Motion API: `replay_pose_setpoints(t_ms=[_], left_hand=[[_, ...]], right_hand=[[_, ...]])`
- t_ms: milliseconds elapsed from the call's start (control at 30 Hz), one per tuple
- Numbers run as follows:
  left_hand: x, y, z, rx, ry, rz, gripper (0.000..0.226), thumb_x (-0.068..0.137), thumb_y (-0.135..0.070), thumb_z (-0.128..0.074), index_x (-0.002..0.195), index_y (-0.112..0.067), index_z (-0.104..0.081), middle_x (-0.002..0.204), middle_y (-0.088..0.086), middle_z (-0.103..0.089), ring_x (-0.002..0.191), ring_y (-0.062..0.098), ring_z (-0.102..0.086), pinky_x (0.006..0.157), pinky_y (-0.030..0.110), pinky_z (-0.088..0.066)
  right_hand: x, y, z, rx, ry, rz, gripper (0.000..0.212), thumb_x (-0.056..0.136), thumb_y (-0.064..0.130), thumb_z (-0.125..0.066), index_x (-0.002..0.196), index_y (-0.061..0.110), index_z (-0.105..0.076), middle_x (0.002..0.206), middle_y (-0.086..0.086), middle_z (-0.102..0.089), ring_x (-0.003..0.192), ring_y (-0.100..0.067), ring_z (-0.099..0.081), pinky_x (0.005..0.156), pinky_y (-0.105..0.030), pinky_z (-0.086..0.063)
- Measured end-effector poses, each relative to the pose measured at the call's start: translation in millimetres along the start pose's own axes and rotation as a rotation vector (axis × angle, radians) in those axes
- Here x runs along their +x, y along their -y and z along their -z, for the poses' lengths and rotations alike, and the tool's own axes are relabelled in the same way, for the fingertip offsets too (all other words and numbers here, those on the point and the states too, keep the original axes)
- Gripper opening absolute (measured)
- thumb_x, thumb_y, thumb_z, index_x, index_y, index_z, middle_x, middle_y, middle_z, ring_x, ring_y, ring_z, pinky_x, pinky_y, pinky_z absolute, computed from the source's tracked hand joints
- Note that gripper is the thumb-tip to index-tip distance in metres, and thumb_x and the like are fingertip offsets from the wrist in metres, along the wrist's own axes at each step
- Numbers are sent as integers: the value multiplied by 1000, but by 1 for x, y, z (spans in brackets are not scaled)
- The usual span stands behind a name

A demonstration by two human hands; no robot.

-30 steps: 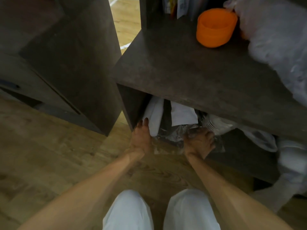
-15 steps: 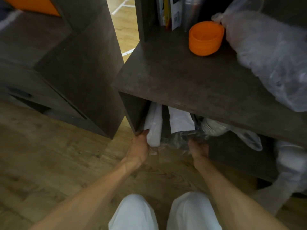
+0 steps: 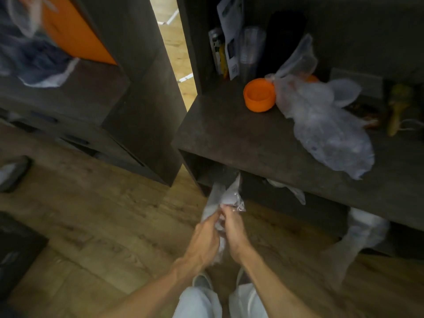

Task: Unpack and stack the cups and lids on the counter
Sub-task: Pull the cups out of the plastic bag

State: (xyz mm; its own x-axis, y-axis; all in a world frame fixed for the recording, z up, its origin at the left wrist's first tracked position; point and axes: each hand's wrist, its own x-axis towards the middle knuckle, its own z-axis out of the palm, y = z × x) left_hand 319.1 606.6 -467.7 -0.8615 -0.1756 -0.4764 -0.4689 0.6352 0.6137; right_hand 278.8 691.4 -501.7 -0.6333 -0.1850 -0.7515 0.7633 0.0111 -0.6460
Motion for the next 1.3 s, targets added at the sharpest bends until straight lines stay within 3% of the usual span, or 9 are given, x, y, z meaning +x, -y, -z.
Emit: replay_pose_setpoints(t_ms=[200,400,600,700,833,933,1033,1133,1300], left_hand=[[-86,-36,12,93,206,-43,43,107,-21,-39,149,-9,-39,151,8,-46,139,21,-43,103,14,-27],[-137,-63,45,204,383,-333,53,99,-68,-33,145,-42,-40,147,-20,-49,131,-1,-47,112,23,-37],[-168,-100,66,577,-48,-758,33,90,-43,-67,115,-23,-57,116,-2,-61,102,18,-57,95,35,-52],[-186,-142,62,666,-198,-982,65,68,-45,-88,118,-21,-55,122,4,-59,112,24,-56,103,43,-52],[-201,-225,44,870,-163,-1077,131,66,-75,-73,159,-14,-3,166,20,8,153,40,7,122,59,1],[-218,-298,14,874,-50,-1021,141,71,-79,-65,150,-19,34,153,12,48,148,38,28,123,58,3],[-237,-375,-23,846,-26,-1014,145,71,-73,-72,151,-15,34,162,17,29,151,37,-16,121,50,-19],[-253,-452,-70,841,-35,-1081,138,74,-64,-75,156,-10,23,147,15,-42,126,29,-50,113,40,-33],[-273,-583,-146,830,-4,-1180,55,88,-50,-69,128,-19,-49,111,4,-71,97,28,-67,87,39,-50]], right_hand=[[-69,29,16,-138,-80,-42,15,89,1,-63,98,7,-74,90,-11,-74,79,-20,-70,72,-35,-58],[-159,56,60,-375,5,102,24,99,6,-54,109,16,-72,88,0,-77,83,-12,-75,66,-27,-62],[-251,79,118,-549,-103,273,17,78,-4,-70,81,11,-75,94,-5,-72,91,-20,-69,79,-39,-63],[-294,98,159,-575,-243,324,27,78,-14,-55,65,5,-70,70,-11,-71,70,-22,-69,69,-38,-61],[-354,126,221,-665,-377,408,26,94,-5,-51,77,-3,-70,78,-13,-72,74,-20,-71,75,-34,-62],[-402,145,272,-634,-507,462,34,91,-10,-47,66,2,-66,68,-9,-67,62,-13,-66,61,-23,-55],[-444,159,333,-546,-584,513,42,77,-16,-43,49,11,-60,53,-6,-61,52,-12,-60,51,-18,-47],[-481,165,404,-439,-636,557,41,73,-16,-39,48,8,-61,52,-11,-61,53,-18,-60,53,-24,-49],[-525,188,536,-380,-778,637,33,81,-17,-46,61,-1,-66,66,-18,-65,63,-19,-62,60,-22,-53]])
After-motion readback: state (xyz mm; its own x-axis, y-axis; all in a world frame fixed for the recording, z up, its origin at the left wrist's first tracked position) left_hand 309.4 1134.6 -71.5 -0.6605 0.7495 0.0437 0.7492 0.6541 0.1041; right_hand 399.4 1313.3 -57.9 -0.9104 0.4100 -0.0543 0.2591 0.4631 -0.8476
